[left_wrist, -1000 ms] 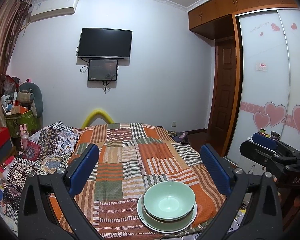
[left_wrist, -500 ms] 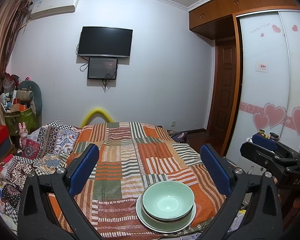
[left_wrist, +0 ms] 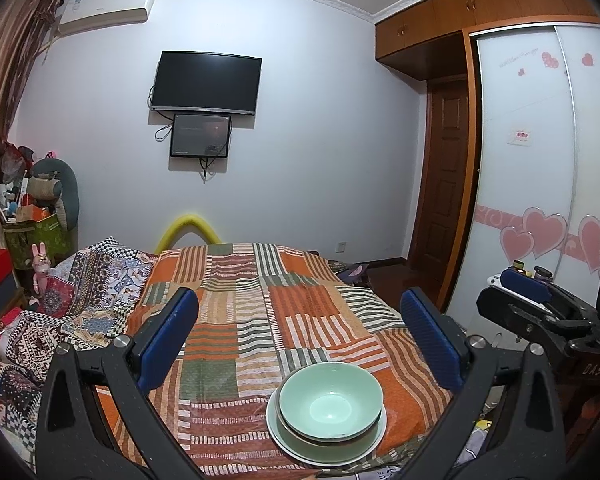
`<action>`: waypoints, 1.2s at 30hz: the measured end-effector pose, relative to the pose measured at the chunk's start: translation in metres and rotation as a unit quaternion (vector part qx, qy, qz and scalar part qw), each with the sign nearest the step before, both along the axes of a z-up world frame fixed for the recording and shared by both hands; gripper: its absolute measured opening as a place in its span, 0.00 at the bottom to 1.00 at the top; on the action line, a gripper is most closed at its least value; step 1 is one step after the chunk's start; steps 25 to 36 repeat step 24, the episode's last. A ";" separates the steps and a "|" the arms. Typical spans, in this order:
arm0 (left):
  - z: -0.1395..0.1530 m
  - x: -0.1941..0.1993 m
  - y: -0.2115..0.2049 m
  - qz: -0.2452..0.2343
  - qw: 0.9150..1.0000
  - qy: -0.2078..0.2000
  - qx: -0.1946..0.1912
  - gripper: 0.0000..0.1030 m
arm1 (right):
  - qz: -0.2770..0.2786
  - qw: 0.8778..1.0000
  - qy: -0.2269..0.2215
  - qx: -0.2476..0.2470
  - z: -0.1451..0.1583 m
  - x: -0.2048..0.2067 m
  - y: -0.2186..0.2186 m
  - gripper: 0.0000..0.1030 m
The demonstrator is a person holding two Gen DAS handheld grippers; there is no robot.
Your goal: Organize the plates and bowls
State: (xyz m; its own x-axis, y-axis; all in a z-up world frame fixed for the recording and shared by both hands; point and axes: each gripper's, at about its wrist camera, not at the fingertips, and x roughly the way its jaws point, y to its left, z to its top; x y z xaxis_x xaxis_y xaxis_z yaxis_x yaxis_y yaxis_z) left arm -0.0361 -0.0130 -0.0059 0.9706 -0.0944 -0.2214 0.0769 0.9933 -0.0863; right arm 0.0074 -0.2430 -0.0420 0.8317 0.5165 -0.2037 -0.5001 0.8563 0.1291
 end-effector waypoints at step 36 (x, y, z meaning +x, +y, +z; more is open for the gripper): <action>-0.004 0.003 -0.001 -0.019 1.000 0.013 0.002 1.00 | -0.001 1.000 0.006 0.001 -0.001 0.003 0.000 1.00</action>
